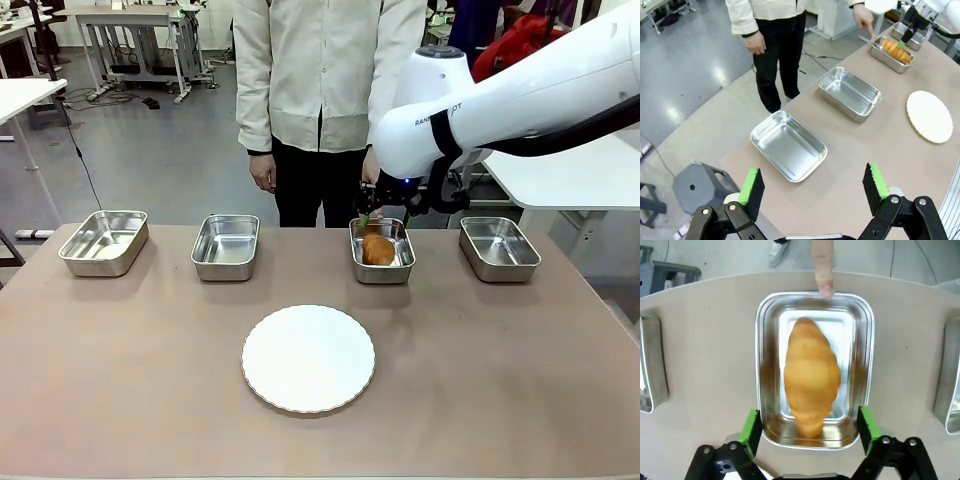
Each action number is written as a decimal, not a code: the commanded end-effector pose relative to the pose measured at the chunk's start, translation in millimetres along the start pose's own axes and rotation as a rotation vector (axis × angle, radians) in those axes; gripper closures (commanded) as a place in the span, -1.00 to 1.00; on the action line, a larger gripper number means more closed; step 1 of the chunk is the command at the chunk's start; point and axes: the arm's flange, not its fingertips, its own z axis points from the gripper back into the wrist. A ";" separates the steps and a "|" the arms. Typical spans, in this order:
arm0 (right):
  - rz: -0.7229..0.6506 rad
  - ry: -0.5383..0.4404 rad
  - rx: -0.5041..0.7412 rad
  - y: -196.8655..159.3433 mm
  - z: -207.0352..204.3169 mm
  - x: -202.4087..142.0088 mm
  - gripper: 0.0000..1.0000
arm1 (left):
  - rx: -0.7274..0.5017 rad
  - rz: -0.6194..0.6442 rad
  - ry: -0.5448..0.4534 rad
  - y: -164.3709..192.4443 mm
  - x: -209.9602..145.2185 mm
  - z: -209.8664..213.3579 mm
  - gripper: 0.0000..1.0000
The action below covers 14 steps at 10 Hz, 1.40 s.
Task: Place the bread in the container.
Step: Place the Butter Roll into the Airtight Container indicated by the human.
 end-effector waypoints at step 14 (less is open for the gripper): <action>0.002 -0.048 -0.038 3.4 26.5 -11.0 -1.00 | 0.000 -0.003 -0.004 -1.2 0.6 1.6 -1.00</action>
